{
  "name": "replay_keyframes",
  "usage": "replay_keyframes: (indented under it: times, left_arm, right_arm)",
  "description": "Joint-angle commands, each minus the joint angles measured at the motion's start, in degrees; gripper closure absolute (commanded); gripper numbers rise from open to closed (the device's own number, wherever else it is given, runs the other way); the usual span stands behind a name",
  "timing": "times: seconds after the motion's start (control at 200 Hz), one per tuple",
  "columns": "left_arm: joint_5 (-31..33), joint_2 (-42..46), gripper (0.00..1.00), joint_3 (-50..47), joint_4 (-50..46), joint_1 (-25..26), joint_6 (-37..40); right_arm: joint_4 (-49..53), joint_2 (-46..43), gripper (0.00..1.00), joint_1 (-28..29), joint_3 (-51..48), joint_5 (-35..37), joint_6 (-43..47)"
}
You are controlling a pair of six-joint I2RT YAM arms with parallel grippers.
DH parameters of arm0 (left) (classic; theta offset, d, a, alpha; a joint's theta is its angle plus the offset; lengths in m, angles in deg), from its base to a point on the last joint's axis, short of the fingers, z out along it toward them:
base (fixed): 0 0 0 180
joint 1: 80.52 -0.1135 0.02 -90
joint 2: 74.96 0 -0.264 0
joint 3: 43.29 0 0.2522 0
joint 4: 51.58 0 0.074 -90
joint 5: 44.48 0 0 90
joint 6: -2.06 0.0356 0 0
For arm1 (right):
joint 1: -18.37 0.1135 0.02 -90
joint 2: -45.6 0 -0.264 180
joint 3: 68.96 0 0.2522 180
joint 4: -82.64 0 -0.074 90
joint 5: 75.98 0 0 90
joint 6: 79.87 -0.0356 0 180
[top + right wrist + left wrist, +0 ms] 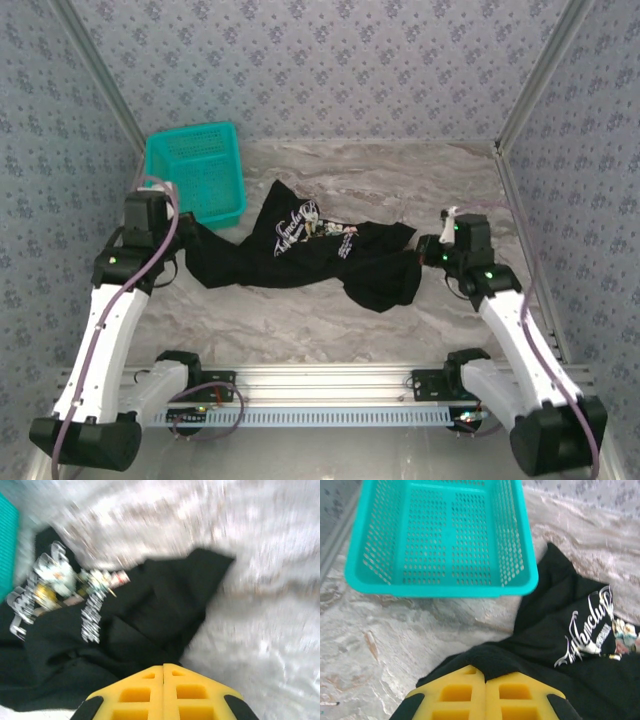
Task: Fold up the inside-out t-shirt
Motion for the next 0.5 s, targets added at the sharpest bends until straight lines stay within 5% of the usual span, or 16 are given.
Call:
replay_keyframes:
  times: [0.0, 0.185, 0.375, 0.495]
  left_arm:
    - [0.89, 1.37, 1.00, 3.62, -0.97, -3.05, 2.32]
    - [2.68, 3.48, 1.00, 1.49, -4.90, -6.04, 1.92]
    - [0.93, 4.65, 1.00, -4.44, -5.67, -6.16, -0.04]
    - [-0.35, 4.22, 1.00, -5.24, -4.69, -6.21, -0.69]
  right_arm:
    - [2.17, -4.68, 1.00, -0.98, -1.05, 0.04, 3.18]
    - [7.08, -12.36, 1.00, 1.67, -13.69, -7.78, -11.29]
    - [16.64, -17.15, 0.69, 16.38, -17.31, 2.24, -24.42]
    - [16.99, -12.60, 0.54, 17.93, -14.60, 7.15, -24.29]
